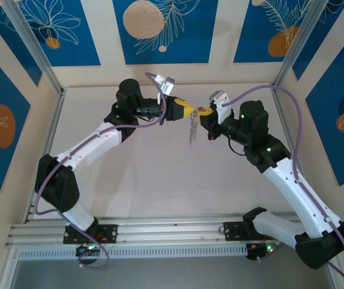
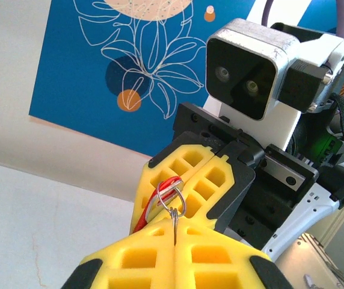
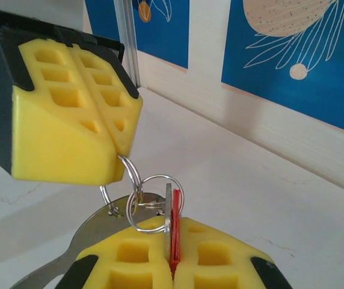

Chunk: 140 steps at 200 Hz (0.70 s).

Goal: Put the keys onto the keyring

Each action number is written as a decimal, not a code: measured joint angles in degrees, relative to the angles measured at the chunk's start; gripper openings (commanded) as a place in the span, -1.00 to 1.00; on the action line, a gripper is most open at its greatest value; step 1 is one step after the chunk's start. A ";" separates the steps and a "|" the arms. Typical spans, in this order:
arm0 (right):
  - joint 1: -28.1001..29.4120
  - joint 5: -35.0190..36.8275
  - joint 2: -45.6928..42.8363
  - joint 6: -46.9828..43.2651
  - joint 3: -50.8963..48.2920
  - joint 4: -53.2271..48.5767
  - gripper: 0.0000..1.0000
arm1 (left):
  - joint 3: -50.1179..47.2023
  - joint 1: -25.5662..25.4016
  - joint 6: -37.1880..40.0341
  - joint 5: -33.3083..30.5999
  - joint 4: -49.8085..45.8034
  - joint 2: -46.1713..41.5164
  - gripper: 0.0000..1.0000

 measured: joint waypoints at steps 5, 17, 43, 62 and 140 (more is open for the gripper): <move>0.00 -0.04 0.22 -0.11 0.20 -0.09 -1.00 | 0.00 0.00 0.09 0.00 -0.04 0.00 -1.00; 0.02 -0.20 0.79 -0.22 0.83 -0.57 -1.00 | 0.00 0.00 0.39 0.00 -0.11 0.00 -1.00; 0.42 -0.26 2.21 -0.66 2.34 -1.84 -1.00 | 0.00 -0.02 0.61 -0.02 -0.15 0.00 -1.00; 0.59 -0.26 3.04 -1.05 2.97 -2.64 -1.00 | 0.20 -0.02 0.96 -0.02 -0.39 0.00 -1.00; 0.63 1.60 3.82 -1.90 3.58 -5.14 -1.00 | 0.59 -0.04 5.77 -1.46 -5.95 0.00 -1.00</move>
